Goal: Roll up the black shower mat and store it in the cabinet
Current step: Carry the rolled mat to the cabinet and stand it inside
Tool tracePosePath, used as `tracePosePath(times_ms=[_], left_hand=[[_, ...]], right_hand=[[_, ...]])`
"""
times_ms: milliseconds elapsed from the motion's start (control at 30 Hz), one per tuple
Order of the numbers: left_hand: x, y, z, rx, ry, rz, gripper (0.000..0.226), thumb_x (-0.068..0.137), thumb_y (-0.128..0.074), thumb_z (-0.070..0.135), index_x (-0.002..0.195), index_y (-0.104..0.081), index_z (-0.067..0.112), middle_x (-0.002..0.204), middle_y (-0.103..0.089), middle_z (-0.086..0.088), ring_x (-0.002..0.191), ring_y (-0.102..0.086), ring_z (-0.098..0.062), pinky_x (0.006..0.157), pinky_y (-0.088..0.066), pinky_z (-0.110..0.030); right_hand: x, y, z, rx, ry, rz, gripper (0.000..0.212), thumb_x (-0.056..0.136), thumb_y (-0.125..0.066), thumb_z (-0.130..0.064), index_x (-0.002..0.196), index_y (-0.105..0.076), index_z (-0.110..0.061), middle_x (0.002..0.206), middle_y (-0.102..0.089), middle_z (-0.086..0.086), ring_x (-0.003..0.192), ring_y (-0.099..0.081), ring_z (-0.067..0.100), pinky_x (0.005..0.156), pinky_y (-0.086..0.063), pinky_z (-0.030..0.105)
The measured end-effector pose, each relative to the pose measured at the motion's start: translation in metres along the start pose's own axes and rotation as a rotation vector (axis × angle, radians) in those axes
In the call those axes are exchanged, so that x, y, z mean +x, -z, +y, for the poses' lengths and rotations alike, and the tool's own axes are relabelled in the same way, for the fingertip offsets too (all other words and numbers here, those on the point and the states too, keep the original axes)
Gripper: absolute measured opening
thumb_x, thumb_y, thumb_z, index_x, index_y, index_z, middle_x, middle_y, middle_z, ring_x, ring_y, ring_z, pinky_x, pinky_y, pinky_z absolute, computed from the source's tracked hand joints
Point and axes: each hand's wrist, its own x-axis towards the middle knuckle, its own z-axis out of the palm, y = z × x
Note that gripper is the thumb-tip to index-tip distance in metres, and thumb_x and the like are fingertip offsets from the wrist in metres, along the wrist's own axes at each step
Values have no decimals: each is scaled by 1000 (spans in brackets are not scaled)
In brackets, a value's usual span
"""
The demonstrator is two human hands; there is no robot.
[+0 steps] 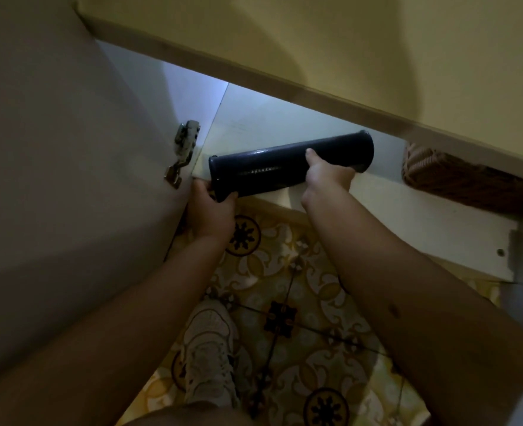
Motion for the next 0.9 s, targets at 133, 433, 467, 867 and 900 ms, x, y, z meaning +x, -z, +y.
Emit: tracePosePath(times_ms=[133, 433, 467, 867, 900], left_hand=[[5, -6, 0, 26, 37, 55, 49, 82, -71, 28, 125, -49, 18, 123, -59, -4, 112, -58, -23, 98, -49, -48], [5, -21, 0, 23, 37, 124, 31, 83, -71, 33, 107, -59, 18, 112, -63, -5, 93, -60, -15, 77, -48, -31], [4, -22, 0, 12, 34, 130, 30, 83, -70, 34, 106, -60, 18, 110, -64, -4, 92, -61, -15, 78, -50, -32], [5, -24, 2, -53, 95, 159, 18, 89, -61, 42, 97, -63, 26, 95, -68, 6, 89, -63, -12, 79, -53, -35], [5, -25, 1, -43, 101, 159, 16, 88, -63, 41, 93, -63, 27, 93, -68, 7, 87, -64, -12, 76, -52, -33]], right_hand=[[-6, -32, -2, -240, 200, -97, 70, 72, -81, -34, 127, -46, -11, 122, -58, 9, 109, -58, 27, 88, -48, 37], [-10, -60, 5, -474, 572, -352, 77, 77, -76, -31, 141, -36, -15, 138, -48, 7, 125, -46, 23, 102, -43, 40], [-11, -61, 6, -486, 594, -365, 77, 78, -76, -31, 142, -36, -15, 139, -47, 7, 126, -45, 23, 103, -43, 40], [-20, -70, 32, -442, 660, -527, 80, 79, -76, -23, 146, -32, -19, 145, -35, 7, 130, -39, 20, 107, -38, 37], [-19, -69, 37, -446, 653, -510, 77, 81, -74, -27, 146, -33, -18, 144, -37, 8, 128, -41, 20, 106, -40, 38]])
